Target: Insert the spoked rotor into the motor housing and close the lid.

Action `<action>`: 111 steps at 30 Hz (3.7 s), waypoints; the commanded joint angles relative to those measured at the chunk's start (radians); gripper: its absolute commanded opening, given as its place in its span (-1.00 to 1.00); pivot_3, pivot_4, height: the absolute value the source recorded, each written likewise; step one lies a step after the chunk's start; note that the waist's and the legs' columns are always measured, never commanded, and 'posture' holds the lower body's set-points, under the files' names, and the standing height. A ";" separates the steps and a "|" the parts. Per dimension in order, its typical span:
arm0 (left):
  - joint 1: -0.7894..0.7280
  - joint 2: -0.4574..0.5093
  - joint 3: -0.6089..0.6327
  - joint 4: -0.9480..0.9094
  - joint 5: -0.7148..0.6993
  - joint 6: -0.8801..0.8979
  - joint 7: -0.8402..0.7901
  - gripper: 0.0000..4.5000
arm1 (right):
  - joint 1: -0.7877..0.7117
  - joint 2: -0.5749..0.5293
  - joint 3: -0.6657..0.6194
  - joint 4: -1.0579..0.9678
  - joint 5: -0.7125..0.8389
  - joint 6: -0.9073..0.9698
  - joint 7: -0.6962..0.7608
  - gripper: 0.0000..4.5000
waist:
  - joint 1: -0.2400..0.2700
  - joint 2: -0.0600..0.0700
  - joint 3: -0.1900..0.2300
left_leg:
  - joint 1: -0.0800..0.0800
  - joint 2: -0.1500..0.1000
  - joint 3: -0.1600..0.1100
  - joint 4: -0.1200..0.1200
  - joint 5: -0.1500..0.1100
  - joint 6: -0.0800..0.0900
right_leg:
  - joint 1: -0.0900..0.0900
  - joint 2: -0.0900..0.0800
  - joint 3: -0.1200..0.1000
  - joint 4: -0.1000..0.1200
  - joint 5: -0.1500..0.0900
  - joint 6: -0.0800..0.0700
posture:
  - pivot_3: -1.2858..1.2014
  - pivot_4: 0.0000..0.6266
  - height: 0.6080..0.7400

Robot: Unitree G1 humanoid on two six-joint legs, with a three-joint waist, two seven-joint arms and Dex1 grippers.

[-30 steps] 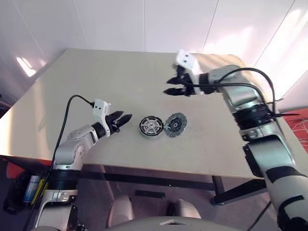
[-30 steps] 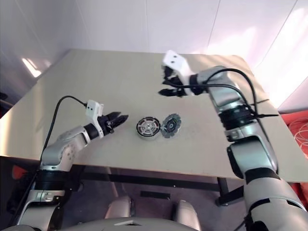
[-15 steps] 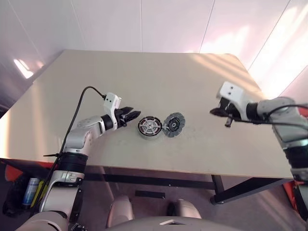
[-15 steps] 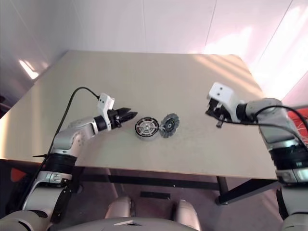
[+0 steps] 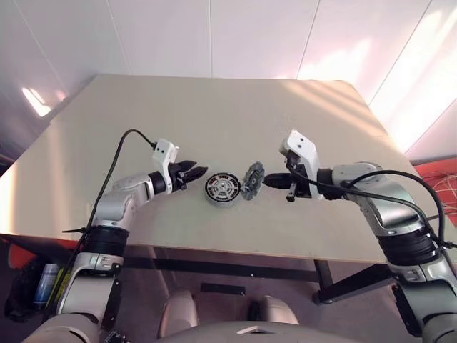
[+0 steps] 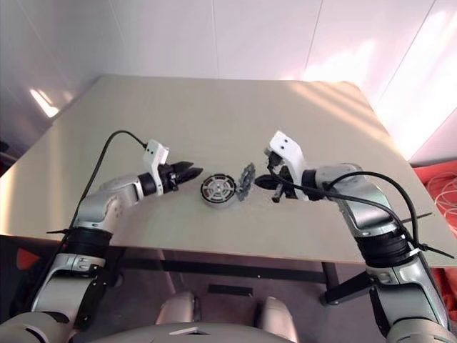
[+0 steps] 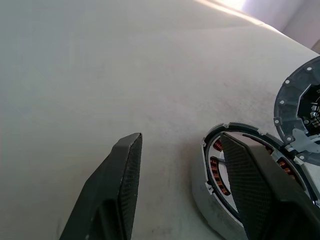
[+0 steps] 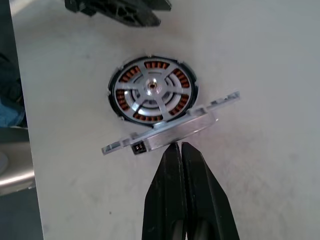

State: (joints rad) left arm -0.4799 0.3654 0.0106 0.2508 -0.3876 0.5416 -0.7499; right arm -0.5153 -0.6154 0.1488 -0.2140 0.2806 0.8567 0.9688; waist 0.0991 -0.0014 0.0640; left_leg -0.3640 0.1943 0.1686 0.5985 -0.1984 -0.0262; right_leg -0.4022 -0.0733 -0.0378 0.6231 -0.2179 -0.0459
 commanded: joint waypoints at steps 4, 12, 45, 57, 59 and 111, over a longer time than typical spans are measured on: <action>0.009 0.016 0.036 -0.063 -0.004 -0.017 0.021 0.18 | -0.075 0.075 0.046 0.024 0.010 0.004 -0.052 -0.99 | 0.000 0.000 0.000 | 0.000 0.000 0.000 0.000 0.000 0.000 | 0.000 0.000 0.000 0.000 0.000 0.000 | 0.03 -1.00 1.00; 0.030 0.045 0.081 -0.088 -0.010 -0.014 0.044 0.18 | -0.088 0.162 0.077 0.056 0.018 0.011 -0.109 -0.99 | 0.000 0.000 0.000 | 0.000 0.000 0.000 0.000 0.001 -0.001 | 0.000 0.000 0.000 0.000 0.000 0.000 | 0.03 -1.00 1.00; 0.055 0.088 0.125 -0.155 -0.020 0.027 0.079 0.18 | -0.098 0.422 0.133 0.556 -0.128 -0.361 -0.218 -0.99 | -0.005 0.000 0.000 | 0.000 0.000 0.000 -0.002 0.001 -0.002 | 0.000 0.000 0.000 0.000 0.000 0.000 | 0.03 -1.00 1.00; 0.034 0.061 0.100 -0.132 -0.012 0.017 0.071 0.18 | -0.120 0.406 -0.052 0.460 -0.008 -0.495 -0.199 -0.99 | -0.004 -0.001 0.000 | 0.000 0.000 0.000 -0.002 0.001 -0.002 | 0.000 0.000 0.000 0.000 0.000 0.000 | 0.03 -1.00 1.00; 0.022 0.052 0.090 -0.119 -0.008 0.011 0.069 0.18 | -0.106 0.381 -0.059 0.410 -0.021 -0.540 -0.190 -0.99 | -0.003 -0.001 0.000 | -0.001 0.000 0.000 -0.002 0.001 -0.002 | 0.000 0.000 0.000 -0.001 0.000 0.000 | 0.03 -1.00 1.00; 0.033 0.067 0.087 -0.113 0.004 0.020 0.038 0.18 | 0.080 0.379 0.063 0.589 -0.147 -0.891 -0.090 0.99 | -0.006 -0.001 0.000 | -0.002 0.000 0.000 -0.002 0.000 0.000 | -0.001 0.000 0.000 -0.003 0.000 0.000 | 0.03 -1.00 1.00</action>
State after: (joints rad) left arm -0.4351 0.4163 0.0798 0.1818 -0.3732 0.5657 -0.7137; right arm -0.4174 -0.2379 0.2179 0.3674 0.1461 -0.0151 0.8886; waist 0.0932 -0.0022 0.0640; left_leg -0.3655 0.1943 0.1685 0.5961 -0.1984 -0.0266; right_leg -0.4029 -0.0732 -0.0381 0.6200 -0.2180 -0.0458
